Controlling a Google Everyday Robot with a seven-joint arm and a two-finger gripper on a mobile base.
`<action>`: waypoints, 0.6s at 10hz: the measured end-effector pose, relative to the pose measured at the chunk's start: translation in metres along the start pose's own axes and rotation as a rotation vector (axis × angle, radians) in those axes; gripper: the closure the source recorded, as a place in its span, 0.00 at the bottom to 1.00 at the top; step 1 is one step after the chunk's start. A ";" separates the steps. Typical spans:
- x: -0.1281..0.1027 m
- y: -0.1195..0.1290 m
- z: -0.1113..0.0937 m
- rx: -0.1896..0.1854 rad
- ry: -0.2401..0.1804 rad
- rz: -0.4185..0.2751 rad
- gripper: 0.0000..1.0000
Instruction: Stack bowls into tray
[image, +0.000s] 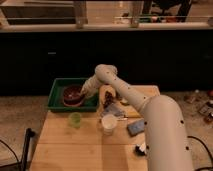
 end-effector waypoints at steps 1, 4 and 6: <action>0.000 0.000 0.000 -0.001 -0.002 0.000 0.20; -0.002 -0.002 0.000 -0.005 -0.005 -0.004 0.20; -0.003 -0.009 -0.006 -0.002 0.006 -0.012 0.20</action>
